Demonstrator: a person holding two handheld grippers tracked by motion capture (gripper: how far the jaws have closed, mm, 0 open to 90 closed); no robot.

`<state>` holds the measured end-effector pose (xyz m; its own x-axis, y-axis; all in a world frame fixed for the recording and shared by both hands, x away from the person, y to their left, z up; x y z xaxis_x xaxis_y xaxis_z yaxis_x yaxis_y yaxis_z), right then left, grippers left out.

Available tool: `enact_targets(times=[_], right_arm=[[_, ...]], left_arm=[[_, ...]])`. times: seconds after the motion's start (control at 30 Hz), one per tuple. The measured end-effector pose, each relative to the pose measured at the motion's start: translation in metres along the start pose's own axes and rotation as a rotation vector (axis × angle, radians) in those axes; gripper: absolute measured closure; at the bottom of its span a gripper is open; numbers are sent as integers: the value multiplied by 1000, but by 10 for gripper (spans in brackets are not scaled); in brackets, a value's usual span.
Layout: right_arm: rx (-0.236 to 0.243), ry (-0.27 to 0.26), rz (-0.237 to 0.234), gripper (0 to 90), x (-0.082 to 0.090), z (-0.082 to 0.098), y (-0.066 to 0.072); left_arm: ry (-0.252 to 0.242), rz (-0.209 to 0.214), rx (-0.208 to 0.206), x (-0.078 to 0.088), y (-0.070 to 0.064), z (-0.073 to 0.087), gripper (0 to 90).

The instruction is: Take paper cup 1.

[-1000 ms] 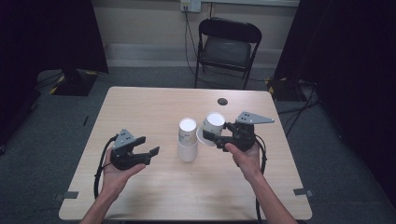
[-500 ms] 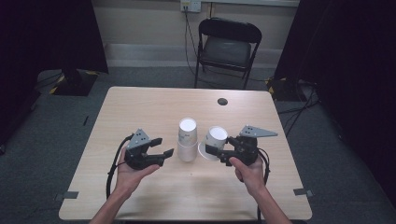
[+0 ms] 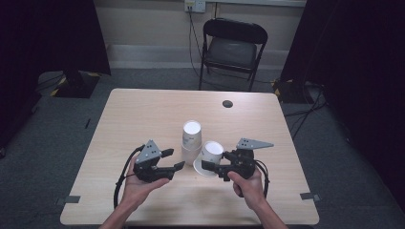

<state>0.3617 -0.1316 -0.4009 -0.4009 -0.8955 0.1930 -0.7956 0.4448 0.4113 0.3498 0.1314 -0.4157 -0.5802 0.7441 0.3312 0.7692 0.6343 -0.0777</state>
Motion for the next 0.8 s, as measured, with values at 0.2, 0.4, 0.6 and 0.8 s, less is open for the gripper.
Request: enact_targets(times=[0.2,0.4,0.6,0.8], right_arm=[[-54,-3,-48,320,-5,2,3],[-107,-11,-96,321,-10,3,6],[-145,-5,-119,322,-17,5,9],[-180,-2,-137,322,-20,5,10]], left_arm=[[27,37,-27,-10,-13,3,379],[17,34,-26,-15,-18,6,388],[1,20,-43,-21,-22,5,411],[-28,18,-32,-20,-22,6,470]])
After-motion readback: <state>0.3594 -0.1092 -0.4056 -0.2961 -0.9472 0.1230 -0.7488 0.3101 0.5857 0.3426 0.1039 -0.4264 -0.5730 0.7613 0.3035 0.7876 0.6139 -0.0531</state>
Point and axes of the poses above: each handheld gripper's, and its own axes: x roughly backward along the jaws, z roughly out of its underside, y roughly to its left, the point moved 2 cm from there along -x, roughly forward along the jaws, and after that the axes turned 6 degrees about -y, right-handed, at the moved point
